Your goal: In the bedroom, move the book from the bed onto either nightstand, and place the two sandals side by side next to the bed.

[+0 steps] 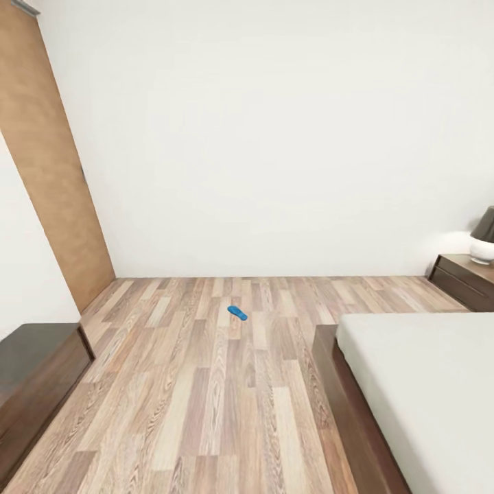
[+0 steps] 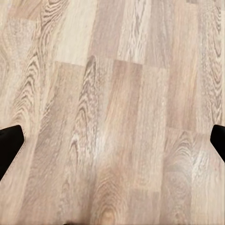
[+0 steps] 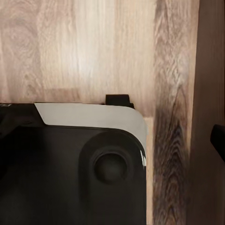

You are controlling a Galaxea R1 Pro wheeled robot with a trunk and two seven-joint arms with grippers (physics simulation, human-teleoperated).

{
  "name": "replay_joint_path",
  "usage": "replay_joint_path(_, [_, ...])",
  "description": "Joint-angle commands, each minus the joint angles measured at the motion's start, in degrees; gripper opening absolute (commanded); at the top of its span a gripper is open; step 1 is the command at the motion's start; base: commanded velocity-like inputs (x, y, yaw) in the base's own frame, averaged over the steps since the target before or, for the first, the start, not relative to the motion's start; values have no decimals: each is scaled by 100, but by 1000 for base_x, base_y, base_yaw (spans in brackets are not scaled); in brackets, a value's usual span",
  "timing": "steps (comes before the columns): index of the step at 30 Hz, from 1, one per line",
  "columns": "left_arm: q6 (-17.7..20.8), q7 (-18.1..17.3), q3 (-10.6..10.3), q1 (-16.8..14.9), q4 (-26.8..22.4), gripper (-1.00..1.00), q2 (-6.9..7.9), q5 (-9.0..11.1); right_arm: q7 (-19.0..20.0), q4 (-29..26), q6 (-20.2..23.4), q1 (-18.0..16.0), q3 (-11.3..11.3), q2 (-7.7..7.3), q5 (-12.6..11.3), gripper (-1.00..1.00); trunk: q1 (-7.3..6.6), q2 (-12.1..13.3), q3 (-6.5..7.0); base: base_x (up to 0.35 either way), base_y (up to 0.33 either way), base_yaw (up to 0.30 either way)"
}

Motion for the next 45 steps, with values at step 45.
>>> replay_joint_path(45, [-16,2,-8,-3,4,100,-2,23,6,3,-19,-2,-6,0,-3,100,2,-2,-6,100,-23,291])
